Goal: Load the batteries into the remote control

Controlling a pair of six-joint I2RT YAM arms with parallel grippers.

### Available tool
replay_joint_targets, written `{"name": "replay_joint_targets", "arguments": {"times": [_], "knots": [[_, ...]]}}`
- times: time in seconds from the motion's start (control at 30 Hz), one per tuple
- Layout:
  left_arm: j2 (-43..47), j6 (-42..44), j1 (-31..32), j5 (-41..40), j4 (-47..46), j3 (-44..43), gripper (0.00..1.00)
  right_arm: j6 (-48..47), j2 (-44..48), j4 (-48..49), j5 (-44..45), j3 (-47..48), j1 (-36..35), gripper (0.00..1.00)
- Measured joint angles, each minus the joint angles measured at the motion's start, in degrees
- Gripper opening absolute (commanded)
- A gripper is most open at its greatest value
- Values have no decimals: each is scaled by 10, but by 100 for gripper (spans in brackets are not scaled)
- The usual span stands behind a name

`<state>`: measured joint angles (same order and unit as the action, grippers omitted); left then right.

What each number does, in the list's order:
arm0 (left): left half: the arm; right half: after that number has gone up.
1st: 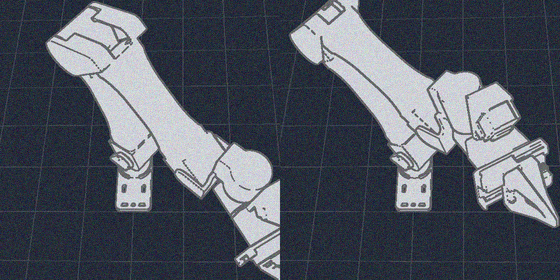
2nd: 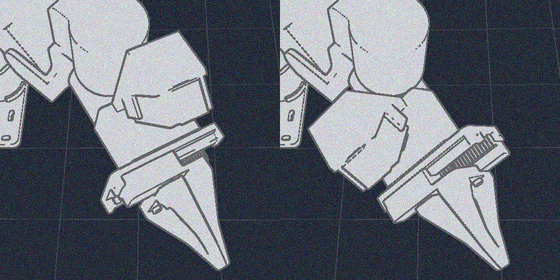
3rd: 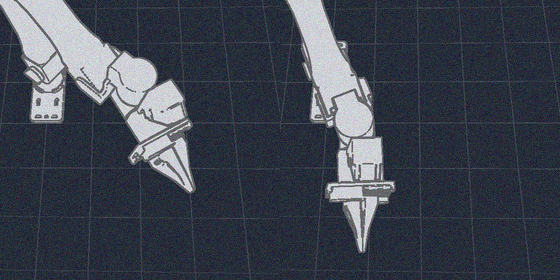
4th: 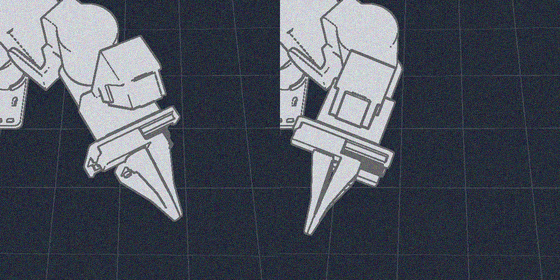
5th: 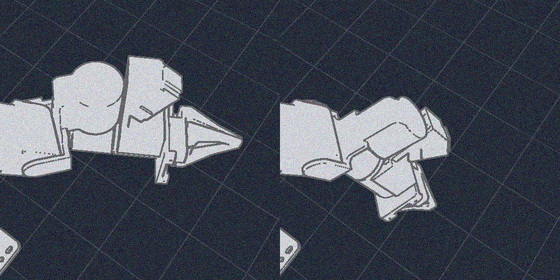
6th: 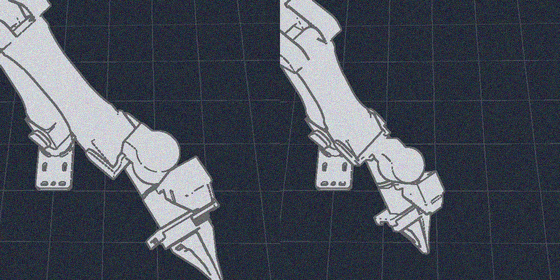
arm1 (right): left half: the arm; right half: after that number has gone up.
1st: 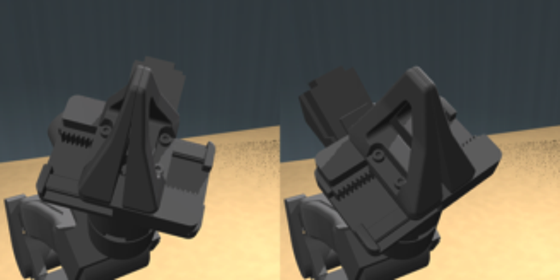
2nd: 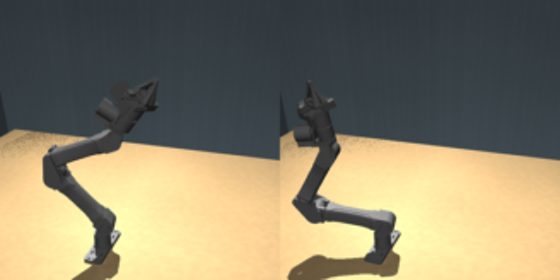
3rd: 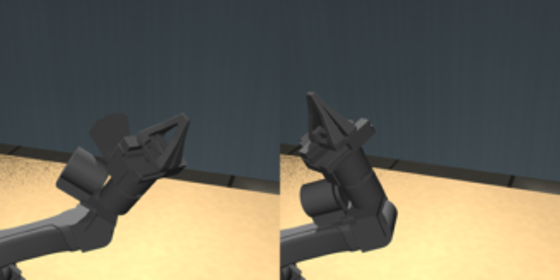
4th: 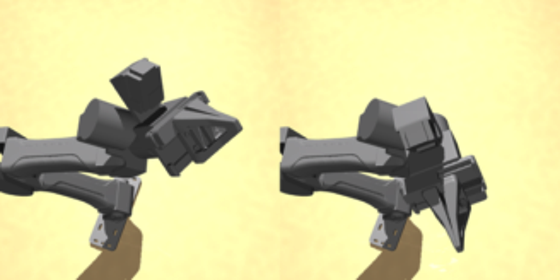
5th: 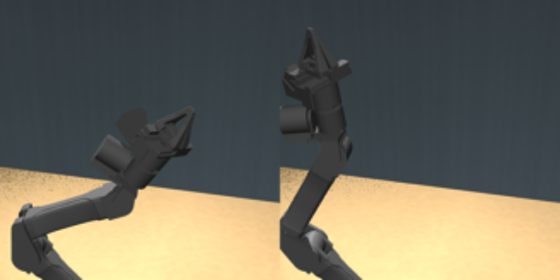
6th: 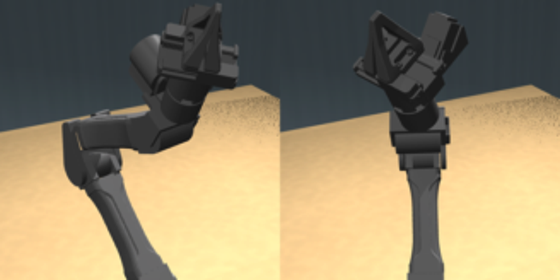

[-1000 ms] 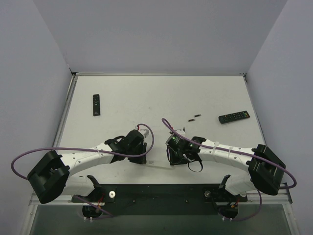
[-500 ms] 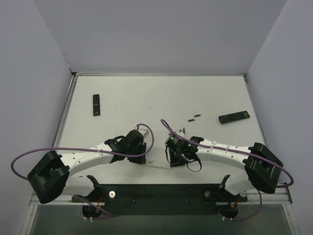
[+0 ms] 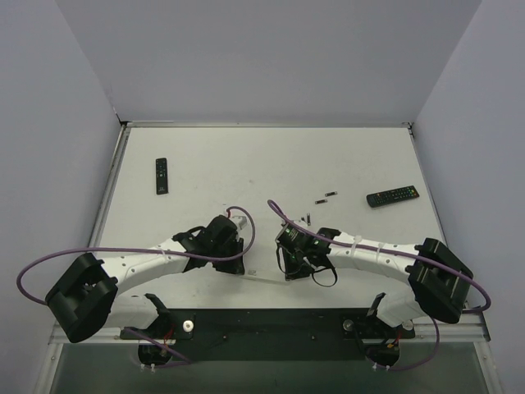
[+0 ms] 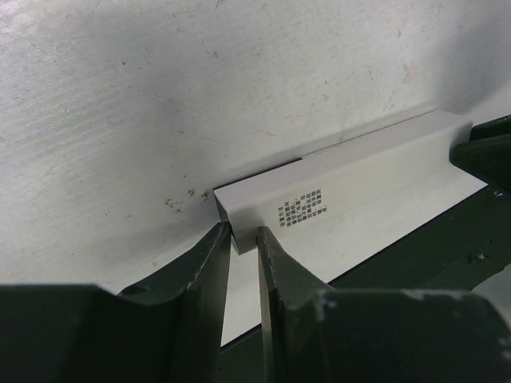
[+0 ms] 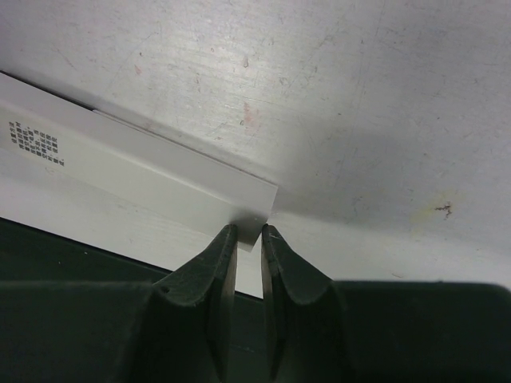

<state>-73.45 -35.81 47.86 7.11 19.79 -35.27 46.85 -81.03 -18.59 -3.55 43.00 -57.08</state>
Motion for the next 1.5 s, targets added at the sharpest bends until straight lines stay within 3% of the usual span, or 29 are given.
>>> {"name": "replay_joint_targets", "arguments": {"times": [0.4, 0.53, 0.6, 0.73, 0.9, 1.1, 1.33, 1.5], "knots": [[6, -11, -36, 60, -30, 26, 30, -19, -14, -8, -6, 15, 6, 15], [12, -17, -50, 74, -42, 38, 31, -24, -10, -5, -5, 15, 6, 23], [17, -19, -52, 72, -42, 41, 36, -32, -5, 0, -1, 15, 6, 29], [33, -17, -52, 47, -40, 43, 50, -61, 25, 12, 6, 16, 3, 51], [73, -16, -56, 0, -30, 43, 71, -111, 83, 10, 30, 27, 3, 61], [161, -14, -57, -68, 10, 39, 81, -167, 121, 3, 56, 36, 4, 73], [310, 7, -60, -179, 68, -1, 97, -195, 169, -15, 122, 37, 27, 99], [403, 27, -61, -267, 91, -26, 97, -194, 190, -30, 173, 51, 79, 100]]}}
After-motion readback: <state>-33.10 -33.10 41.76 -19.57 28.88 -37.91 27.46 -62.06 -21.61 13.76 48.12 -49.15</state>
